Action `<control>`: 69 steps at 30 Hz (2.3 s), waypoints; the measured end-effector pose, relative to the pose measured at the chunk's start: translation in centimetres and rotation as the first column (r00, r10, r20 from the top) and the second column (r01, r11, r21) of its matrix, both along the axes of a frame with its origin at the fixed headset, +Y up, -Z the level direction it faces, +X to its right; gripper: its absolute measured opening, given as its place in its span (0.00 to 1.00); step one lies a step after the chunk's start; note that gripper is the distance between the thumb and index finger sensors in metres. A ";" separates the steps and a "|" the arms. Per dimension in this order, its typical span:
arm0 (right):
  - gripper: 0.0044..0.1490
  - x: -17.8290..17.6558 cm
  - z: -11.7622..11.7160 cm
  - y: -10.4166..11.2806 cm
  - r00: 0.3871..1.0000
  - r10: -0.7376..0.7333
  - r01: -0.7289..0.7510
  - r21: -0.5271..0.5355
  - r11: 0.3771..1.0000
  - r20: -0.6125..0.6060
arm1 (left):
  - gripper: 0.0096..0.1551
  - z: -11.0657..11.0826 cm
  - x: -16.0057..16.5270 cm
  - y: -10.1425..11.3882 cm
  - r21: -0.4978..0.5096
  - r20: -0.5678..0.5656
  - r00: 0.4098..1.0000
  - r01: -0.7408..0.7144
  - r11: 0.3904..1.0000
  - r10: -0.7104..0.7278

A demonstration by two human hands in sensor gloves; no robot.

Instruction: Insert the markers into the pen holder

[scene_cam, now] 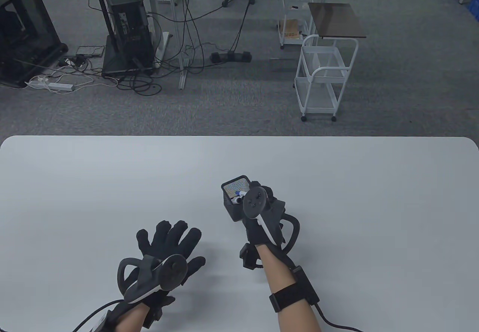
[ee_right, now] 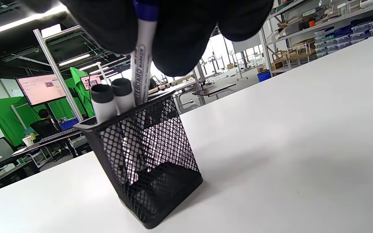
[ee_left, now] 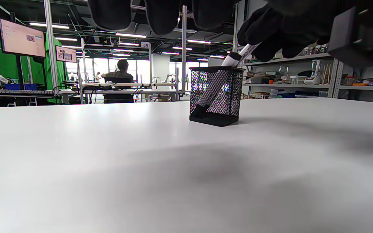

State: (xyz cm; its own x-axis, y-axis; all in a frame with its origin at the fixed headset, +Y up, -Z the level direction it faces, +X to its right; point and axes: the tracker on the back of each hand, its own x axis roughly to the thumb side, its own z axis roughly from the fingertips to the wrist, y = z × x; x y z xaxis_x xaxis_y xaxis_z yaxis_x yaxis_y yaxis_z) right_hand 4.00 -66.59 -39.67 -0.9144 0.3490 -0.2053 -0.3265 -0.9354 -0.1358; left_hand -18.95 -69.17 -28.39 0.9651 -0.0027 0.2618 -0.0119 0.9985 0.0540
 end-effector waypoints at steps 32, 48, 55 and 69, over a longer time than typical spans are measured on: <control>0.32 0.4 0.3 0.3 0.998 -0.046 0.047 0.040 0.998 -0.031 | 0.42 0.0 0.1 -0.1 0.005 0.004 1.000 0.000 1.000 0.000; 0.36 -1.0 4.4 2.4 0.978 0.156 -0.116 0.260 0.959 -0.138 | 0.42 0.3 -0.2 0.3 0.030 0.011 1.000 -0.025 0.999 0.024; 0.40 -1.5 7.5 1.8 0.951 0.230 -0.135 0.394 0.909 -0.207 | 0.41 0.3 -0.4 0.4 0.038 0.011 0.999 -0.035 0.999 0.034; 0.43 -2.8 10.2 -2.8 0.902 0.273 -0.119 0.415 0.902 -0.335 | 0.41 0.2 -0.8 0.5 0.060 0.001 0.999 -0.044 0.997 0.044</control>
State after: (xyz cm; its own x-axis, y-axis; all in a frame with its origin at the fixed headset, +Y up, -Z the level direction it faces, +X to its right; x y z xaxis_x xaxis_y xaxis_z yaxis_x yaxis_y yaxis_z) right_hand 1.21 -69.41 -29.49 -0.9512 0.1338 0.2780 -0.2398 -0.8874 -0.3937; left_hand -19.73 -68.65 -28.14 0.9646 0.0238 0.2626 -0.0554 0.9920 0.1134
